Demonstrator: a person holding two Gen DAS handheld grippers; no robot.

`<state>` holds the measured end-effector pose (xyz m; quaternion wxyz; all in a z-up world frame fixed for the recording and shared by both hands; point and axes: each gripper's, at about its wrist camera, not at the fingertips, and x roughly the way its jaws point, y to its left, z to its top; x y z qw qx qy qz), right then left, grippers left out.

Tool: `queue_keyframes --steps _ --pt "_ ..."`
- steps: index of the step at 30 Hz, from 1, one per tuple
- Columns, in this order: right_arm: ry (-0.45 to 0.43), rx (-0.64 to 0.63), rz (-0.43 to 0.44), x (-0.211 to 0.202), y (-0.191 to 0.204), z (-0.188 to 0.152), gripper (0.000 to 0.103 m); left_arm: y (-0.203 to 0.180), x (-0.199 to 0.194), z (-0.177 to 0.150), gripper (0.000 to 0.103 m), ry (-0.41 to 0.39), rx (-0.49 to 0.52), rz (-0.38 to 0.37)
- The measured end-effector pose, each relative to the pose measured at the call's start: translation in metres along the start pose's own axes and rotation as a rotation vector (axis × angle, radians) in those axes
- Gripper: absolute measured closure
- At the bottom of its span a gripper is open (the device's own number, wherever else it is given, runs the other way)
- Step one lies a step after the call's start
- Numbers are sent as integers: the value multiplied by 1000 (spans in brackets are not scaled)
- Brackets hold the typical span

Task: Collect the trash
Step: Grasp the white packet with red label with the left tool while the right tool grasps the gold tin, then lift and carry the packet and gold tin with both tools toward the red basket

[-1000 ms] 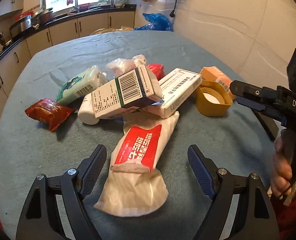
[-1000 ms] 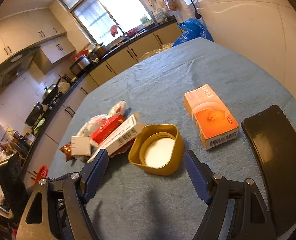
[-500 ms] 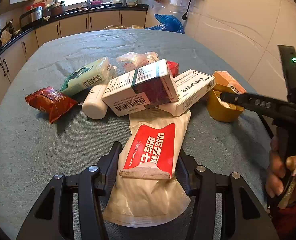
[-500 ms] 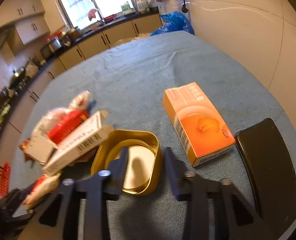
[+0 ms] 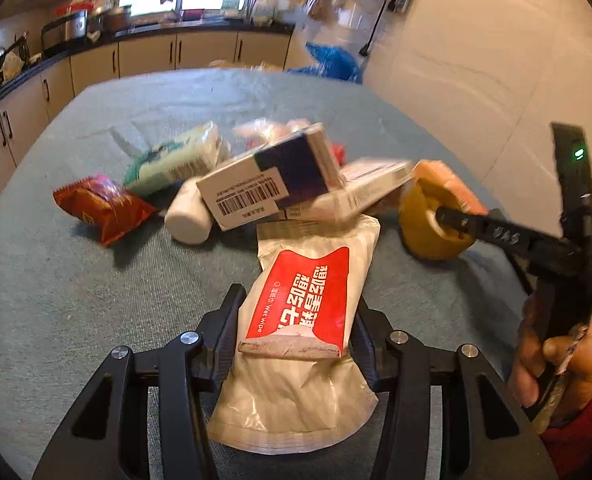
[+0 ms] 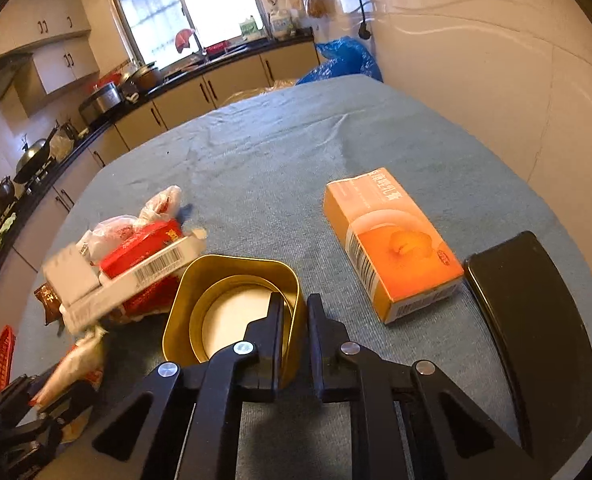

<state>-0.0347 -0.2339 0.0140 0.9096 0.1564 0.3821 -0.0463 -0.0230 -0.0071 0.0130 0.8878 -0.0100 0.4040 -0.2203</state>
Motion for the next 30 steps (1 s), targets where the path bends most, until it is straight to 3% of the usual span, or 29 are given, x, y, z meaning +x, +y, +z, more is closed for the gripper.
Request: queue_keyframes --steps 6,19,30 --pt "-102 54 60 -21 -4 -5 91 -7 -23 -8 55 -128 19 20" --pt "-205 74 112 -44 -1 -10 91 -7 -43 -16 55 -244 10 38" --pt "-268 29 137 -74 9 -12 91 -4 -44 -15 55 -258 0 54"
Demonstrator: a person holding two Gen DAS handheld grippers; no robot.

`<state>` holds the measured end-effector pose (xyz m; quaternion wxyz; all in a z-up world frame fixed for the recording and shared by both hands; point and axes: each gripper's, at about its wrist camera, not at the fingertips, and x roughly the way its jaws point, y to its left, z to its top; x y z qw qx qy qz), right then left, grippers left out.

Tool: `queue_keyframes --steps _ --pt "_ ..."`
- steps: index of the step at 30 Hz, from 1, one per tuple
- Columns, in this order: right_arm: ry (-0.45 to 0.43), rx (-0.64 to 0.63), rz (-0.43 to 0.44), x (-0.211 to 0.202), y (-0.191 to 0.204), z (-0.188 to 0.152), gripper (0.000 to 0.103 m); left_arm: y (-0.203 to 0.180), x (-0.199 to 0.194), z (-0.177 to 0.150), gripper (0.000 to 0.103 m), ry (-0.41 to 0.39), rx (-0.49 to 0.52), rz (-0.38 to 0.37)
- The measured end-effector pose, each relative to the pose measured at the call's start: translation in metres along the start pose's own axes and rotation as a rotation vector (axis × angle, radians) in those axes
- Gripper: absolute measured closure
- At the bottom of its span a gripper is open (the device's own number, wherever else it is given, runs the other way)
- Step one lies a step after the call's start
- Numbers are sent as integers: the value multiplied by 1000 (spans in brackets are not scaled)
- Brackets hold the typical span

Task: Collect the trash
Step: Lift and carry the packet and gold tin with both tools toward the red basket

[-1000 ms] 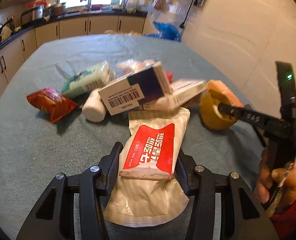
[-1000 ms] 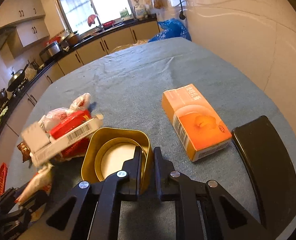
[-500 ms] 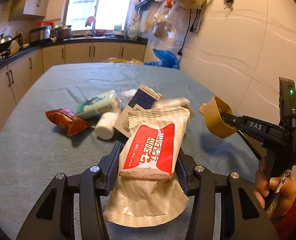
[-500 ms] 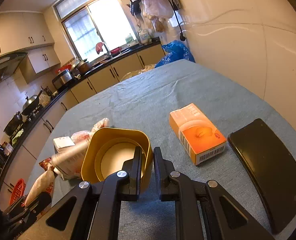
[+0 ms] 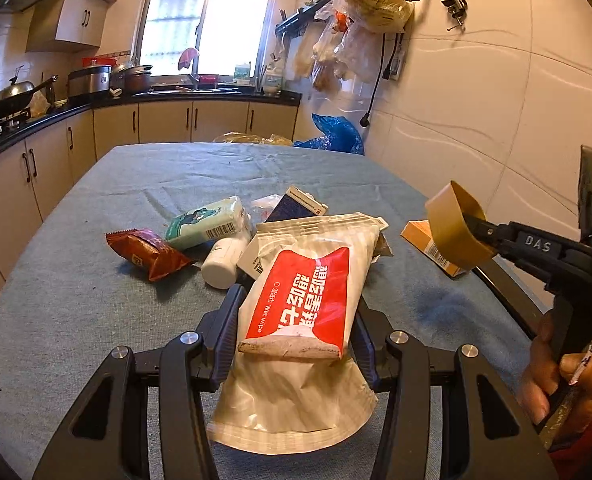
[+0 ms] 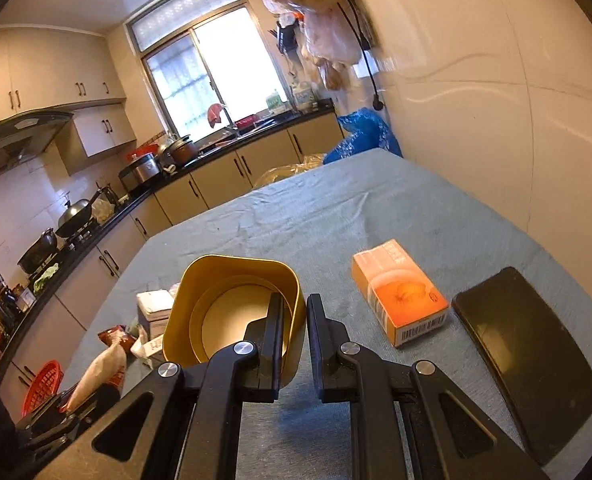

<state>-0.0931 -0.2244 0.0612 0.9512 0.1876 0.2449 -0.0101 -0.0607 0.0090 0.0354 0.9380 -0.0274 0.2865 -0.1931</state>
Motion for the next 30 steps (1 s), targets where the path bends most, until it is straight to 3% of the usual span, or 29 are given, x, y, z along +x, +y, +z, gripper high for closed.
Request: queue_keyframes --steps 30 --pt "57 -176 141 -14 55 -31 91 10 -33 -1 54 6 -39 224"
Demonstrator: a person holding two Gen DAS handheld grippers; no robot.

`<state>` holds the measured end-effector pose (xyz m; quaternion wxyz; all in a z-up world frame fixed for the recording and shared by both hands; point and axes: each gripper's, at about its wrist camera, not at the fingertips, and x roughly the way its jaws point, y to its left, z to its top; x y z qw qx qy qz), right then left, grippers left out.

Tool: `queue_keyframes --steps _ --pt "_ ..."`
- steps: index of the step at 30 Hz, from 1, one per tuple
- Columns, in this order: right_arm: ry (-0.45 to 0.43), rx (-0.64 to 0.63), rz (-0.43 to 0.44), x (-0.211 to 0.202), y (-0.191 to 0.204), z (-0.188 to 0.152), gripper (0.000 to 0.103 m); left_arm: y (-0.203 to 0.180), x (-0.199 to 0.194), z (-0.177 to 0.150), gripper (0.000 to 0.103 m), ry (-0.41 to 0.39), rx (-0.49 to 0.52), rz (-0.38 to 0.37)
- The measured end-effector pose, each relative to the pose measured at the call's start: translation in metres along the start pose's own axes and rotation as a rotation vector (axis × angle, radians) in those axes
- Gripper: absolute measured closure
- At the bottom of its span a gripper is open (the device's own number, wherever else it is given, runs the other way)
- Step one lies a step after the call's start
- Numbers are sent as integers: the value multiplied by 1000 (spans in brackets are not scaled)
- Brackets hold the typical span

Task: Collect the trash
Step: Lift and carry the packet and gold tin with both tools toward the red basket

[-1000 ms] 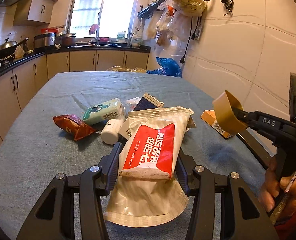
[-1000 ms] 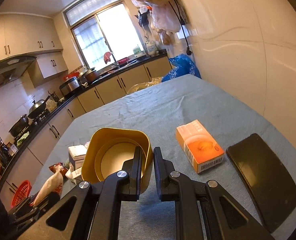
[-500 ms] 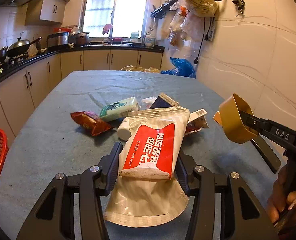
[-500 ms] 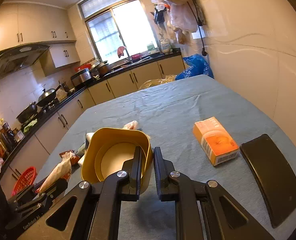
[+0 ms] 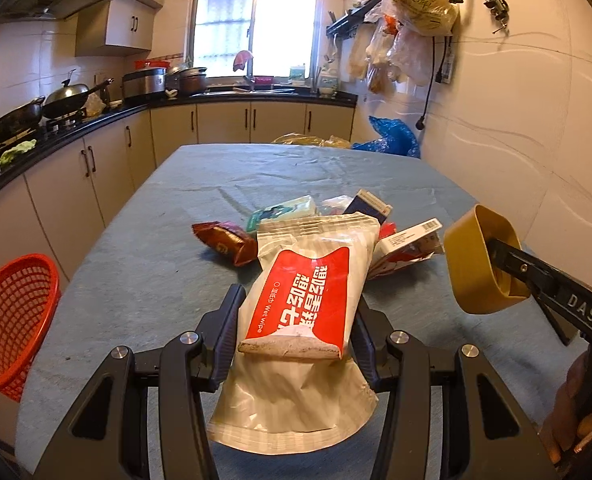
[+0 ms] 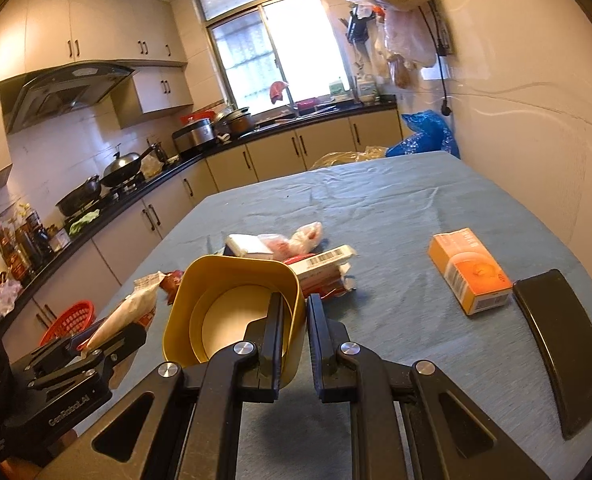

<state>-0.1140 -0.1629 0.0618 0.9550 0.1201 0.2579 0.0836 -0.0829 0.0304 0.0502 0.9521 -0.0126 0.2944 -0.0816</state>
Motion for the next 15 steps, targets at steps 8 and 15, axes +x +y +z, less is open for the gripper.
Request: queue_keyframes --steps 8,15 --pt "25 -26 25 3 10 -4 91 7 -10 -2 54 -2 -8 21" --pt "46 -59 49 7 23 -10 91 17 -21 -3 54 -22 -29 36"
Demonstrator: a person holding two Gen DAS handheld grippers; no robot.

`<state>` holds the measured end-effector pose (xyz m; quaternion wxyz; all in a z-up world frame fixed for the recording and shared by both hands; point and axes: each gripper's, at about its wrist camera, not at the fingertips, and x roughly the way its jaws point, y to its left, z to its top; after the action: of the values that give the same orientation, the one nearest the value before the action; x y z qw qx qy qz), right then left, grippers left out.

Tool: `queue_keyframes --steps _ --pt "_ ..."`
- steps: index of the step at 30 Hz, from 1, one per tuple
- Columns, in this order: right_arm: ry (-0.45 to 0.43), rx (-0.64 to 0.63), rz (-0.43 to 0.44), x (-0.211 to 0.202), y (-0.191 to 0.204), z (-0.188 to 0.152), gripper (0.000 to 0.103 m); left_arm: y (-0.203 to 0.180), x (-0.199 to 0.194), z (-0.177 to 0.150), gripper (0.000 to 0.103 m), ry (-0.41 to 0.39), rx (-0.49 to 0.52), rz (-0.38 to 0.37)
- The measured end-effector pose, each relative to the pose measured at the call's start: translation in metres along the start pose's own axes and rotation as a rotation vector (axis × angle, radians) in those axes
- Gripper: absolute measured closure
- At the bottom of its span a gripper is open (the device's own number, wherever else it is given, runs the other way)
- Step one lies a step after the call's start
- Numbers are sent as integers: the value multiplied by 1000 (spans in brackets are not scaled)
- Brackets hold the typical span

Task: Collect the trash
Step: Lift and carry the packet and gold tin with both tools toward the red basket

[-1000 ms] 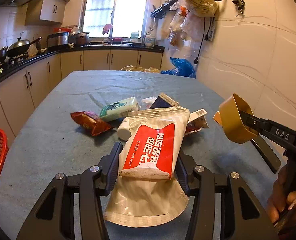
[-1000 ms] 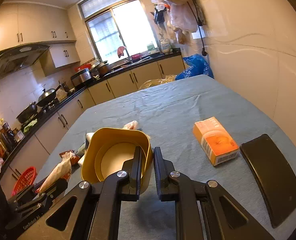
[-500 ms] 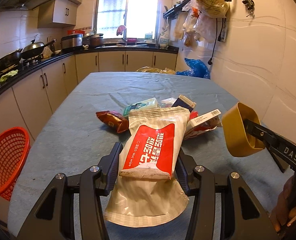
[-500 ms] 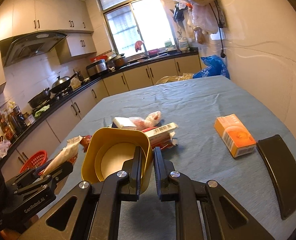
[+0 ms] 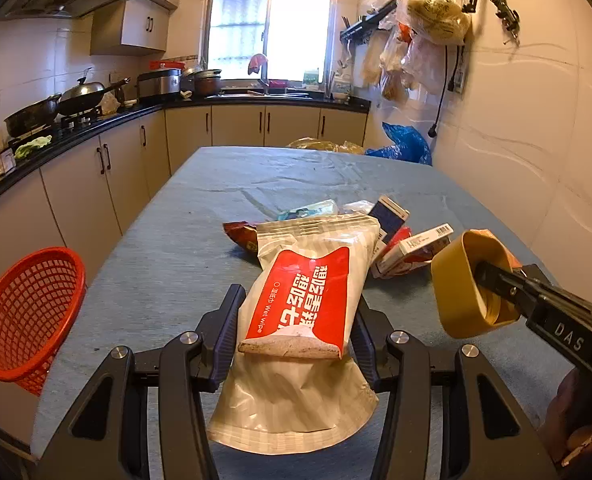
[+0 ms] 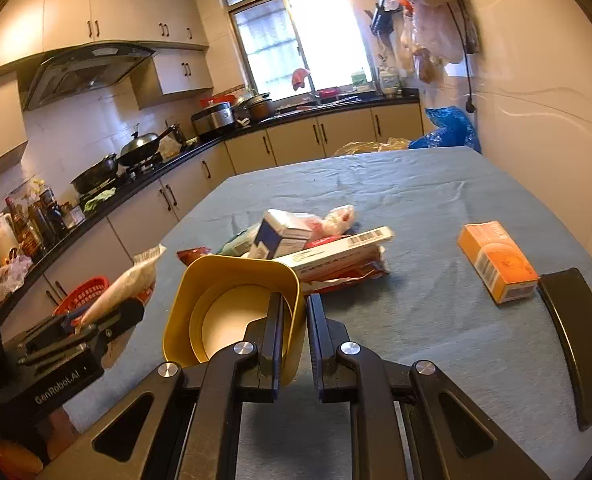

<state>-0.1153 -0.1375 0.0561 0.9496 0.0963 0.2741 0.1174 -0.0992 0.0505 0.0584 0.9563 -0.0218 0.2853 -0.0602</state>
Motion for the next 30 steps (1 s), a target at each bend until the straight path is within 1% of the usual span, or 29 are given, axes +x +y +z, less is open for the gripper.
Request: queue_keyframes --steps 11,17,25,30 --pt "22 -44 19 13 19 0 91 23 -9 3 54 -21 -46 21" --pt "25 -85 50 20 41 5 91 42 -15 5 54 -31 -86 50" --pt "42 -135 124 36 81 10 91 77 -33 4 54 -54 -136 113" --pt "71 -159 186 47 106 12 91 100 -45 1 54 -66 -174 154"
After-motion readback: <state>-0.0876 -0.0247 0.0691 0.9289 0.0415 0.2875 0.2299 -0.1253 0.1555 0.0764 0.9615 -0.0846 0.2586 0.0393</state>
